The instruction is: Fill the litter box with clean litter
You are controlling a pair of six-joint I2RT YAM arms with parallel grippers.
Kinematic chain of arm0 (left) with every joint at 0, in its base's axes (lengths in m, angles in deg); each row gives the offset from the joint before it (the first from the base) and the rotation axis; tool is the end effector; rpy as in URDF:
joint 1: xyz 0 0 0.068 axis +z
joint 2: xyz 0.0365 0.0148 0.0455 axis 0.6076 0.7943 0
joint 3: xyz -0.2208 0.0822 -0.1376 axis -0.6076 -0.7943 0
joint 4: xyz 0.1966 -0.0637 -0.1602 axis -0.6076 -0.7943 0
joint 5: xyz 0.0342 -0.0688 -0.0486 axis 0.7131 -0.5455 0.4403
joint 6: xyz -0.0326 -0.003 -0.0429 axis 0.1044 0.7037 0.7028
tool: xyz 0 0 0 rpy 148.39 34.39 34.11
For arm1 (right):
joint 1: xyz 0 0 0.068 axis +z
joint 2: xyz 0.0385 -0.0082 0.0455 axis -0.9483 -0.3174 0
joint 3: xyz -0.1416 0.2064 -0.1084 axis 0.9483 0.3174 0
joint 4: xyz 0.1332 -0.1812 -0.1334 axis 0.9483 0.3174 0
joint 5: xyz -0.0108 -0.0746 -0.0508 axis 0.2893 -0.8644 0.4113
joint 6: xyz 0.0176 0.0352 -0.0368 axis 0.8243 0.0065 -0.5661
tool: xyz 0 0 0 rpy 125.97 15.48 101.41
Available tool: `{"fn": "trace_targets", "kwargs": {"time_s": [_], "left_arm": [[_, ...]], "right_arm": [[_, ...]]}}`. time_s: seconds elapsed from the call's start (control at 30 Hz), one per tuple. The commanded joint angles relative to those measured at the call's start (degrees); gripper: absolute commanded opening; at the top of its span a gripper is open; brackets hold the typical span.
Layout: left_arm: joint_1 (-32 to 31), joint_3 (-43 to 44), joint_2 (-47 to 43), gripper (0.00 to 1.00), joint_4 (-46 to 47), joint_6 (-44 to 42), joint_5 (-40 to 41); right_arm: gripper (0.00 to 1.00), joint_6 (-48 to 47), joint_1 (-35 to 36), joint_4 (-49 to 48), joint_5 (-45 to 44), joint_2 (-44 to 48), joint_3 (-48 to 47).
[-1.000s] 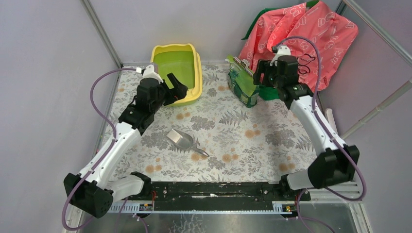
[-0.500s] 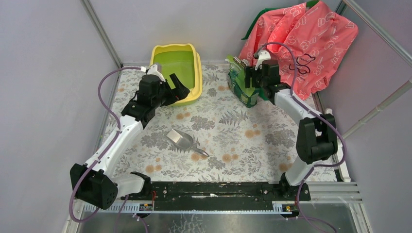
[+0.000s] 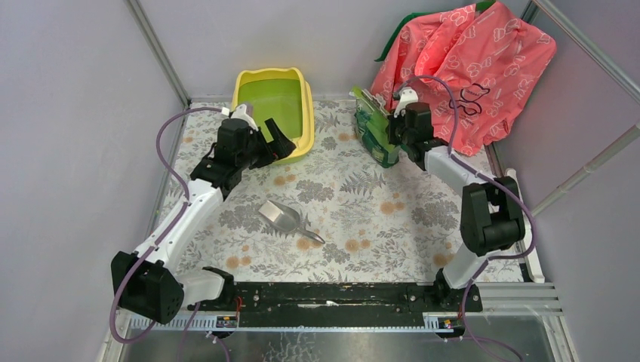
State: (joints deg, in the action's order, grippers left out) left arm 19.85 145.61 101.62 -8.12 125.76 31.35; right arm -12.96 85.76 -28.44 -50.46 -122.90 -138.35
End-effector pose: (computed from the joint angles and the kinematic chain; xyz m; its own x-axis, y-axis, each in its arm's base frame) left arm 0.2643 -0.0883 0.3306 -0.6003 -0.4299 -0.6744 0.0578 0.8177 -0.5727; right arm 0.3907 0.1001 0.2622 -0.3512 -0.1238 -0.9281 -0.2763 0.9608 -0.0236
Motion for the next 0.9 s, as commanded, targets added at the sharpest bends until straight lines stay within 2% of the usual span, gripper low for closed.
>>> {"fn": "trace_targets", "kwargs": {"time_s": [0.0,0.2,0.5,0.63,0.87], "left_arm": [[0.4,-1.2,-1.5,0.99,2.2,0.4,-1.4],[0.5,-1.9,-4.0,0.99,-0.1,0.5,-1.8],[0.4,-3.7,-6.1,0.99,-2.9,0.3,-4.5],[0.4,-5.9,-9.5,0.99,-2.6,1.4,-4.0],[0.4,-5.0,-11.7,0.99,-5.1,1.5,-3.7]], "right_arm": [[0.00,6.3,0.3,-2.1,5.0,7.3,6.2],[0.00,11.4,2.0,2.4,5.7,22.0,15.5],[0.00,18.2,6.3,18.3,2.0,48.9,25.1],[0.00,17.8,6.3,22.1,2.5,50.4,23.2],[0.00,17.7,6.4,21.7,3.9,47.9,21.9]]}}
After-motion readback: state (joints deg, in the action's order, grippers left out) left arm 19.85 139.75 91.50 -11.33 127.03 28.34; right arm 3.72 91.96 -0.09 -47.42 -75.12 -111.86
